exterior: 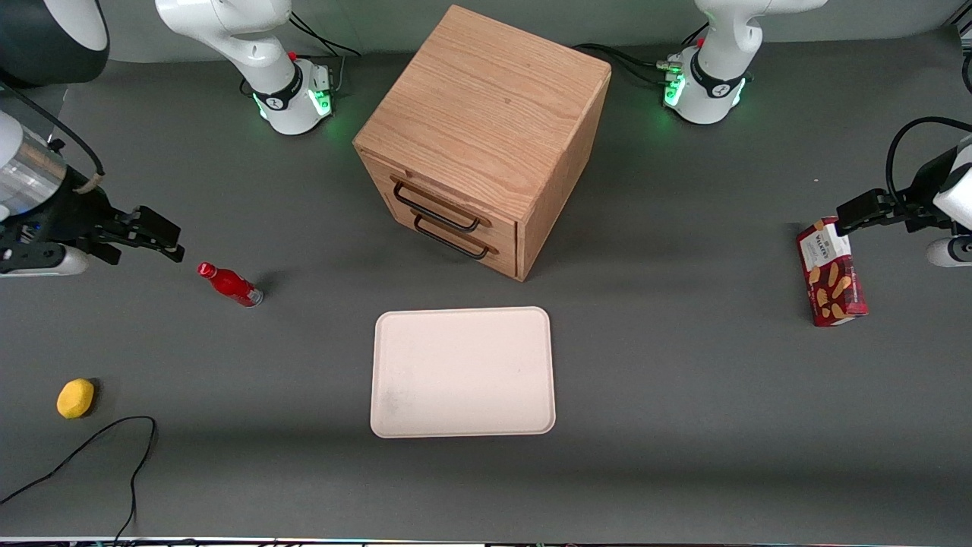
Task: Open upper drawer
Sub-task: 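Move the right gripper toward the cabinet's upper drawer handle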
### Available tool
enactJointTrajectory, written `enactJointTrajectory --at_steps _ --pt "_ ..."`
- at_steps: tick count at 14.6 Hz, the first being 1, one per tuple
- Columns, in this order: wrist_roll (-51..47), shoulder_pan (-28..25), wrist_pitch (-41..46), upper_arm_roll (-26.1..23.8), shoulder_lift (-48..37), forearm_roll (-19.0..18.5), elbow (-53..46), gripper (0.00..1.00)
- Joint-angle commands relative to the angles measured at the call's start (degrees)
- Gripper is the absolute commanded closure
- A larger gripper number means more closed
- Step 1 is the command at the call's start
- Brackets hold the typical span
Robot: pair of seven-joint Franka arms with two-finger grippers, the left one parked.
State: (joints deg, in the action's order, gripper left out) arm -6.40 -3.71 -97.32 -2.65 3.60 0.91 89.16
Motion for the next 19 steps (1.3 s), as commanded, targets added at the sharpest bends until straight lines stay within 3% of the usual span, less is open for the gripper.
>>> enactJointTrajectory --at_steps 1,6,10,19 --pt "-1.0 -2.6 -0.6 -0.5 1.4 0.2 -0.8 0.00" --pt "-0.8 -8.1 -6.2 -0.5 5.2 0.0 -1.8 0.00" --pt "11.4 -11.0 -5.9 -0.4 9.9 -0.2 -6.4 0.00" --pt "14.6 -21.9 -5.6 -0.4 16.8 -2.1 -11.0 0.00"
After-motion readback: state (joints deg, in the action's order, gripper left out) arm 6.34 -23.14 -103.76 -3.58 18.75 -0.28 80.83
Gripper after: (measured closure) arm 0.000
